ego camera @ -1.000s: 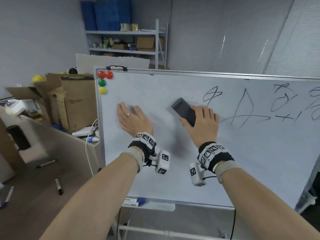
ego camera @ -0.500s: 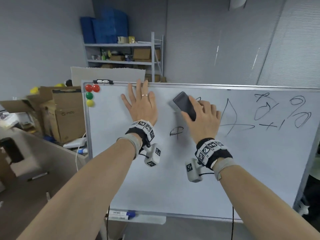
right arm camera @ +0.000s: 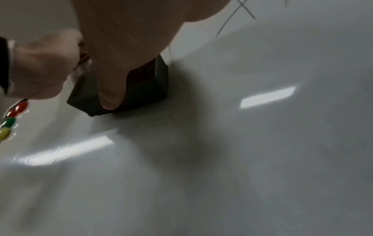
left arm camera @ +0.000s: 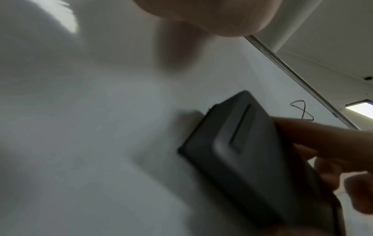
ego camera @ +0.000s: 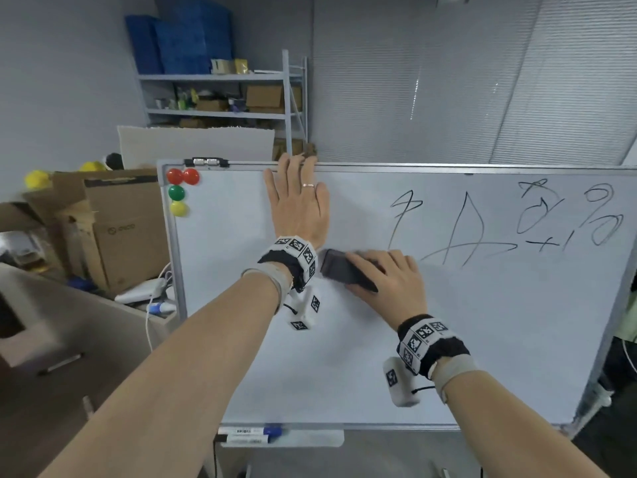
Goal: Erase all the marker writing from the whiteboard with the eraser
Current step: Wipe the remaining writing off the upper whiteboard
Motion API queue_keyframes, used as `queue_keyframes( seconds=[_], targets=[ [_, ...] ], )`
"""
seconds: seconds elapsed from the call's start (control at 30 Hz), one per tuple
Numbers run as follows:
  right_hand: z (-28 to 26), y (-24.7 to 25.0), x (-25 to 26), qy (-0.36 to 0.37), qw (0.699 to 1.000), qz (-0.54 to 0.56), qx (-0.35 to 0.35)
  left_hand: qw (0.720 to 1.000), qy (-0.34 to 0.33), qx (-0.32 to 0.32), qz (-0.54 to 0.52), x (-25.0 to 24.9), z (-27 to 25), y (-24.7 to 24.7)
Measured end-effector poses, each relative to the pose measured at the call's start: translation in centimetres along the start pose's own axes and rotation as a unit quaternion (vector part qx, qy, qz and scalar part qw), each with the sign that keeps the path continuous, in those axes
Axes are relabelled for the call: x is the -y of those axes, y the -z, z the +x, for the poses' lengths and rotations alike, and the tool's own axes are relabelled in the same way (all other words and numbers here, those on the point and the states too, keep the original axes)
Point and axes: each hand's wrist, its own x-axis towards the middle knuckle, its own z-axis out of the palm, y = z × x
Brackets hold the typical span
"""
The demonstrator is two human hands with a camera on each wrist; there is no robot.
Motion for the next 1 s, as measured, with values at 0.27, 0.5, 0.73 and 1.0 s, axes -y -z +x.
queue_keyframes(
  seconds=[0.27, 0.5, 0.73, 1.0],
  targets=[
    [1.8, 2.4, -3.8, -0.184, 0.977, -0.008, -0.111, 1.0, -0.003, 0.006, 0.019, 0.3, -0.3, 0.3],
    [-3.3, 0.8, -2.0, 0.043, 0.996, 0.054, 0.059, 0.999, 0.016, 0.01, 0.032, -1.1, -0.6, 0.6],
    [4.9, 5.0, -6.9, -0.168, 0.98, 0.008, -0.108, 0.998, 0.049, -0.004, 0.043, -2.2, -0.7, 0.7],
    [6.2, 3.8, -3.9, -0.015, 1.0, 0.021, -0.018, 0.997, 0.043, 0.005, 0.057, -2.0, -0.9, 1.5]
  ],
)
